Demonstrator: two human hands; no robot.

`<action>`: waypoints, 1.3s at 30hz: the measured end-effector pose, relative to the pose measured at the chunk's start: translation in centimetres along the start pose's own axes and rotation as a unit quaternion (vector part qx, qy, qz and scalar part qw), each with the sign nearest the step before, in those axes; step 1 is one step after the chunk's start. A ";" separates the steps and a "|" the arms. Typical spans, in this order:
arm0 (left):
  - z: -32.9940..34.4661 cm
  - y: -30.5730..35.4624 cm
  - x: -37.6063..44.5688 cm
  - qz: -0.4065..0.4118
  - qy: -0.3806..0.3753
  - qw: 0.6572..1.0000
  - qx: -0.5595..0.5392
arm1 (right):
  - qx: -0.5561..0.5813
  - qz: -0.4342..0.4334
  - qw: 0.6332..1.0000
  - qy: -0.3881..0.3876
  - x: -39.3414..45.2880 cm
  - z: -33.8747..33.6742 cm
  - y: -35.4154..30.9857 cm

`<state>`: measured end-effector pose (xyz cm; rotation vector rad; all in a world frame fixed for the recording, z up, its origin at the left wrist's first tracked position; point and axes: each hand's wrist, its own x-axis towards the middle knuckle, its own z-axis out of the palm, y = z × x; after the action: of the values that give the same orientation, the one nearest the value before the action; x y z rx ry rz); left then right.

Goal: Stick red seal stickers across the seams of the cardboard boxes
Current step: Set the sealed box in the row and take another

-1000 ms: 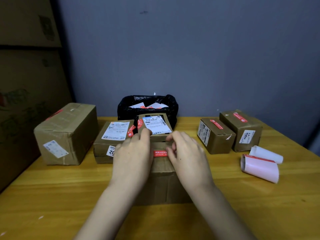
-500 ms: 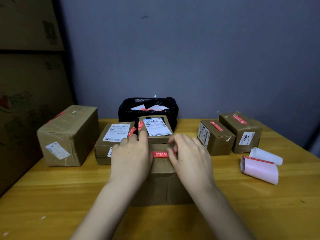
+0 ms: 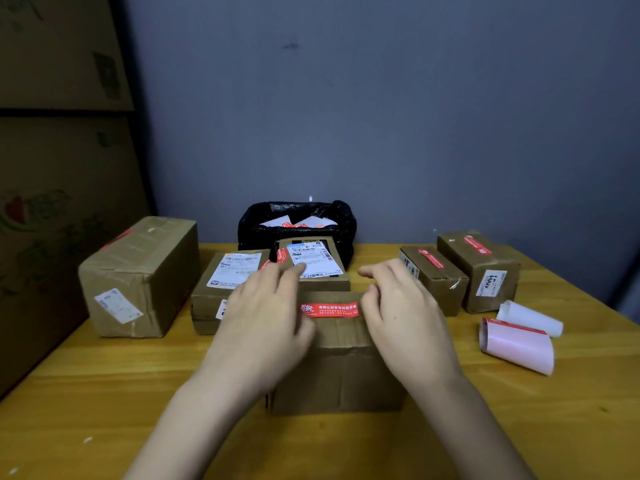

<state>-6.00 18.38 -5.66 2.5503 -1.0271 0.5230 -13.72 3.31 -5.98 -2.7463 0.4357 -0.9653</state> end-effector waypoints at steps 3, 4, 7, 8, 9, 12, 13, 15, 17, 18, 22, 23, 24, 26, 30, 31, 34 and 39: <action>0.0 1.0 -0.8 0.070 -0.083 0.994 0.022 | -0.038 -0.082 0.990 -0.112 -1.0 -0.6 -0.8; 0.4 1.5 -0.9 0.080 -0.095 0.991 0.045 | -0.051 -0.096 0.982 -0.156 -1.3 -0.4 -1.0; 1.9 2.5 -0.6 0.076 -0.108 0.986 0.097 | -0.065 -0.104 0.966 -0.226 -1.6 0.4 -1.1; 2.4 2.6 -0.5 0.067 -0.117 0.986 0.101 | -0.066 -0.107 0.965 -0.230 -1.6 0.7 -1.1; 2.7 2.8 -0.5 0.059 -0.121 0.986 0.101 | -0.068 -0.109 0.965 -0.227 -1.7 0.8 -1.1; 3.5 2.7 -0.7 0.051 -0.115 0.986 0.112 | -0.069 -0.102 0.970 -0.210 -1.9 1.3 -1.0; 3.6 2.7 -0.9 0.049 -0.112 0.985 0.118 | -0.067 -0.100 0.971 -0.205 -2.0 1.4 -1.1; 3.7 2.7 -1.0 0.045 -0.106 0.985 0.126 | -0.079 -0.097 0.971 -0.204 -2.1 1.6 -1.1; 3.6 2.7 -1.0 0.037 -0.102 0.986 0.126 | -0.074 -0.087 0.972 -0.206 -1.9 1.7 -1.2; 3.6 2.7 -1.0 0.034 -0.099 0.987 0.123 | -0.076 -0.081 0.974 -0.200 -1.9 1.8 -1.3; 3.6 2.3 -1.1 0.025 -0.086 0.988 0.123 | -0.109 -0.025 0.984 -0.139 -2.0 2.4 -1.8; 3.4 2.0 -1.2 0.017 -0.085 0.988 0.126 | -0.131 -0.011 0.980 -0.148 -2.1 2.3 -1.8; 3.2 1.5 -1.2 0.007 -0.085 0.988 0.130 | -0.150 -0.008 0.976 -0.157 -2.3 2.6 -1.7; 2.8 0.6 -1.3 0.002 -0.090 0.986 0.138 | -0.157 -0.004 0.976 -0.154 -2.4 2.0 -1.8; 2.5 0.2 -1.2 0.007 -0.098 0.987 0.131 | -0.144 -0.027 0.970 -0.194 -2.2 1.2 -1.2; 2.5 0.3 -1.2 0.007 -0.097 0.986 0.132 | -0.133 -0.023 0.973 -0.189 -2.2 1.1 -1.1; 2.6 0.4 -0.9 0.000 -0.098 0.986 0.137 | -0.107 -0.028 0.977 -0.183 -2.3 1.0 -0.4; 2.6 1.1 -1.1 0.028 -0.078 0.987 0.135 | -0.097 -0.033 0.979 -0.178 -2.2 0.7 0.2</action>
<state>-7.03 17.11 -8.27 2.8464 -1.1548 0.5139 -14.94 3.93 -7.85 -3.0402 0.3969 -0.4422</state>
